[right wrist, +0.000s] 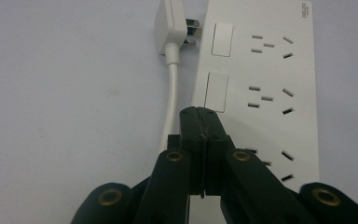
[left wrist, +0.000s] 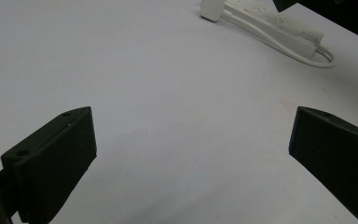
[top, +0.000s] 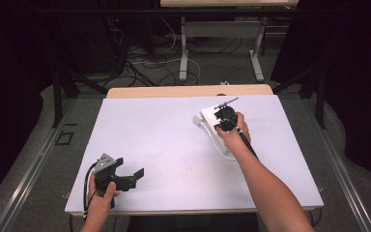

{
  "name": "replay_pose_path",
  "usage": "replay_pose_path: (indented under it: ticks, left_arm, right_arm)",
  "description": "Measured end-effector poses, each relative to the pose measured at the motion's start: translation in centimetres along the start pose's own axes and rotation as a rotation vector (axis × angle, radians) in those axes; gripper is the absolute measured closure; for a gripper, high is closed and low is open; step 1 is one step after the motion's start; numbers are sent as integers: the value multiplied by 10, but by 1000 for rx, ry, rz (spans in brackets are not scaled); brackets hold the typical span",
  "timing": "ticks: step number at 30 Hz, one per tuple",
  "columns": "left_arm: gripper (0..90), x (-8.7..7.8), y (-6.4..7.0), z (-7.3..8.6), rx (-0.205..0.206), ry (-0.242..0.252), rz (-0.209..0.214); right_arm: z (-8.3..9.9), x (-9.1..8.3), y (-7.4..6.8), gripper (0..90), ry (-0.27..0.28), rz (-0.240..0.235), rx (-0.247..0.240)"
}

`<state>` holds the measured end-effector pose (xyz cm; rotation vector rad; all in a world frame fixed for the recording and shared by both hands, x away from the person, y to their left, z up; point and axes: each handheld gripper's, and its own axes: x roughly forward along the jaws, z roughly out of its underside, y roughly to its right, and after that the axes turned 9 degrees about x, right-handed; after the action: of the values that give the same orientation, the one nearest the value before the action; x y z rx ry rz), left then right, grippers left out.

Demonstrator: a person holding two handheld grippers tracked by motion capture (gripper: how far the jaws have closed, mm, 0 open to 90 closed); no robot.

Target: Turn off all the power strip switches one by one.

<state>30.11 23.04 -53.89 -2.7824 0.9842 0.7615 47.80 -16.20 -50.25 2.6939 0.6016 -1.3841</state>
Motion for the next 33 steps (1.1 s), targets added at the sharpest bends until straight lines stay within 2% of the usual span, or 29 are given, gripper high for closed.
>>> replay_pose_path:
  ticks: [7,9,12,13,16,17,18,19,33]
  left_arm:
    - [9,-2,-1,1,-1,2,-4]
    - [8,-3,-2,1,-2,3,-5]
    - [9,-3,-2,1,-5,4,-5]
    - [8,-3,-2,1,-5,5,-6]
    - [9,-3,-3,1,-5,4,-5]
    - [9,-3,-3,1,-5,4,-5]
    - [9,-3,-3,1,-4,4,-4]
    - [8,-4,-3,1,-3,4,-5]
    - [9,-4,-3,1,-2,5,-4]
  right_arm:
    - [-3,8,2,900,-11,5,18]
    - [-3,9,3,900,-15,19,21]
    - [-3,13,3,900,0,7,27]
    - [-4,12,3,900,-19,22,21]
    - [-4,15,3,900,-14,17,31]
    - [-5,13,3,900,-45,32,26]
    - [-5,13,3,900,-50,34,21]
    - [-4,15,4,900,-34,28,22]
    - [-3,18,5,900,-42,47,34]
